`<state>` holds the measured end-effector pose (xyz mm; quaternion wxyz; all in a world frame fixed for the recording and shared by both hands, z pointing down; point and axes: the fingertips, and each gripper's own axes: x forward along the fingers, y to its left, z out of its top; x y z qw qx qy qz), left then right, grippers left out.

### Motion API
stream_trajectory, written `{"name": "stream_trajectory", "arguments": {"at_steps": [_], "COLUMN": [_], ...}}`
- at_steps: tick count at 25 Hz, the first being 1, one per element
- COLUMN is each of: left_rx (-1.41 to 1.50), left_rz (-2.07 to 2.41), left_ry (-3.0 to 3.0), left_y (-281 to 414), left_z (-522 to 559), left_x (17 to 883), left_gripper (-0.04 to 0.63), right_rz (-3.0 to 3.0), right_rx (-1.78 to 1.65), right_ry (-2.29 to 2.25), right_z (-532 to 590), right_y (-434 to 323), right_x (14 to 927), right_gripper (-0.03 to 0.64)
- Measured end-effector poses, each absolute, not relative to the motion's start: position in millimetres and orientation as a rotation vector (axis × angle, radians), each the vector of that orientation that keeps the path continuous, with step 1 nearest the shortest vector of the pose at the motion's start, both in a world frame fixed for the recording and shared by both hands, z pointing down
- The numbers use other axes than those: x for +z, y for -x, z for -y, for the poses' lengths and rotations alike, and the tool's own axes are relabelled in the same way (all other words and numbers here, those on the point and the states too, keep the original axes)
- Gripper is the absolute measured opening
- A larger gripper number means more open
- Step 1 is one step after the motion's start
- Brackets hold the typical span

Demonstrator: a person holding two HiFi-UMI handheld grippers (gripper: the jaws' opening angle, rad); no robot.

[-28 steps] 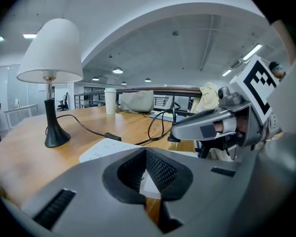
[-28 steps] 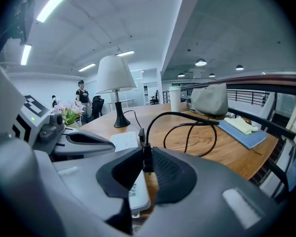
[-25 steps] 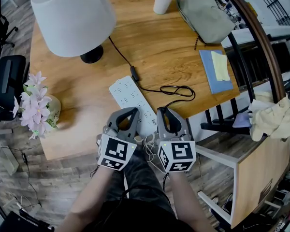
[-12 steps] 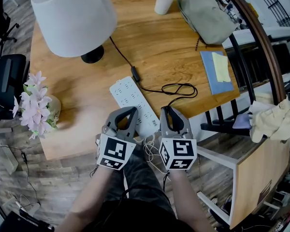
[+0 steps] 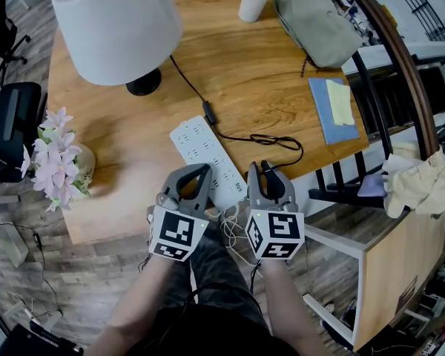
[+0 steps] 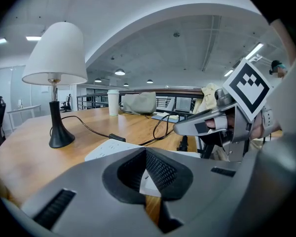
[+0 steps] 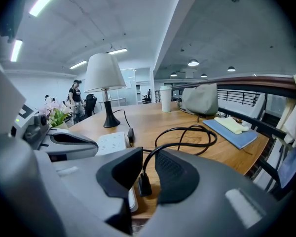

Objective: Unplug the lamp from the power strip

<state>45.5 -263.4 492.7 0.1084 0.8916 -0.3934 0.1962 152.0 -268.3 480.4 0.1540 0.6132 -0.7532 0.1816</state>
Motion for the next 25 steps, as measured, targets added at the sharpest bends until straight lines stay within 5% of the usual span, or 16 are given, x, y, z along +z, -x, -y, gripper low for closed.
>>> {"name": "stream_trajectory", "arguments": {"at_steps": [25], "left_rx": [0.563], "left_rz": [1.104], "left_ry": [-2.679], "left_y": [-52], "left_z": [247], "left_x": [482], "left_gripper": [-0.003], "right_rz": [2.008], "right_rx": [0.636], "right_ry": [-1.900], "right_z": [235], "right_y": [-182], "right_x": [484], "right_gripper": [0.141]}}
